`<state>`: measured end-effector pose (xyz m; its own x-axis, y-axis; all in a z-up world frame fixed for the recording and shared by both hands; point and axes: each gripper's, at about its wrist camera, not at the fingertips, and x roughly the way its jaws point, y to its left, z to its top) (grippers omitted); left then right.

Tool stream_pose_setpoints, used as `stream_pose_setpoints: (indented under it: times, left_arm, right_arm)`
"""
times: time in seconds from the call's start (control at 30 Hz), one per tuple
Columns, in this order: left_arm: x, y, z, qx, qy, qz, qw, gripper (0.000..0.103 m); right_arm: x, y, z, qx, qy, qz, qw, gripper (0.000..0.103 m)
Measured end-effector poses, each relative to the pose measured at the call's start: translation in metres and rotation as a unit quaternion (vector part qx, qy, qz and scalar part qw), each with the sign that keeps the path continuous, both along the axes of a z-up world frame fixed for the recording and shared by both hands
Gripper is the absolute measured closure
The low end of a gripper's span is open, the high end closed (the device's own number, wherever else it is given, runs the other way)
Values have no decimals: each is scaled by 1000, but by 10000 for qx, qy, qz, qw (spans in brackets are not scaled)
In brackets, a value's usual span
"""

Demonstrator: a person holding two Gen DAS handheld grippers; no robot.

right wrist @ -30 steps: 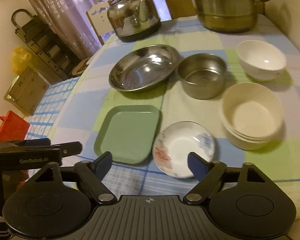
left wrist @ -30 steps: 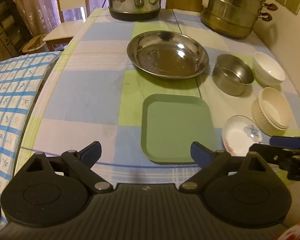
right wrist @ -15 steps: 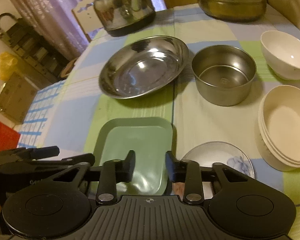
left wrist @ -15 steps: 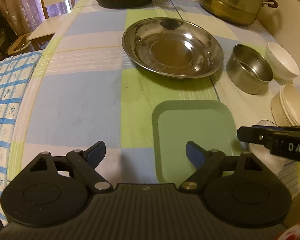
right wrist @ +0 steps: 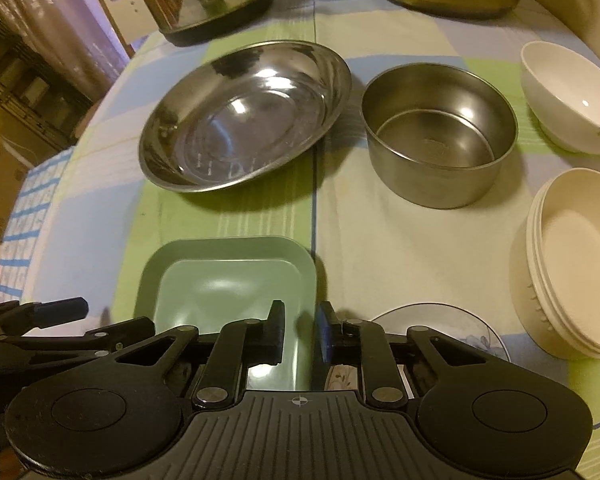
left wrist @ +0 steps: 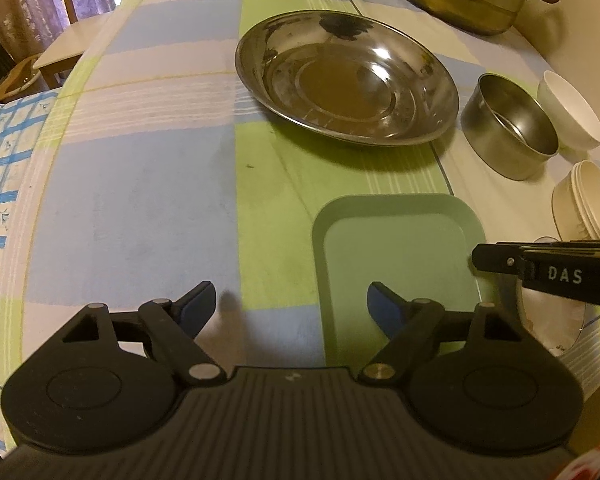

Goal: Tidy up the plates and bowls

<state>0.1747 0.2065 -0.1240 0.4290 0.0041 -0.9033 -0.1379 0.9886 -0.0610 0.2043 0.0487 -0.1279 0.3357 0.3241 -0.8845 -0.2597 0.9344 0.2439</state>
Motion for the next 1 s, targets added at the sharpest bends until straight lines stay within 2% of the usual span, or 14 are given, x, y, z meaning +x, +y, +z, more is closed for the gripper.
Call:
stream_pose_setpoints:
  times: [0.17,0.3,0.43,0.53,0.67,0.73,0.77,0.8,1.0]
  left_arm:
    - [3,2,-2,-48,50,-56,10000,30]
    - [4,4,-6,-115,127,-96,9998,36]
    - [4,7,-7,-166,168,-82,9997,40]
    - [4,9,-7,-171,156,-71,9997,48]
    - [3,13,-6,-209,104,-29,9997,72]
    - [3,16,-6,-255,96,25,9996,79]
    - [3,17,-6,-265,99,40,9996,87]
    - [3,18,-6,-284,109,51,9995,90]
    - [1,19,-6,-368,164,113,9991,90]
  right_arm:
    - [3,2,-5,-84,58,-73,9999,84]
    - [5,3,-8,-1,147,-135,9998,93]
    - [7,2,-11,106,241,-291,9992,94]
    - [8,5,-11,184,258,-295,9991,95]
    - [6,12,-11,273,272,-176,9991,95]
    - [4,14,-11,309,272,-122,9991,94]
    - [3,14,-12,337,282,-98,9990,94]
    - [3,13,-12,360,292,-95,9989,94]
    - [-1,5,-12,462,386,-73,9982,94]
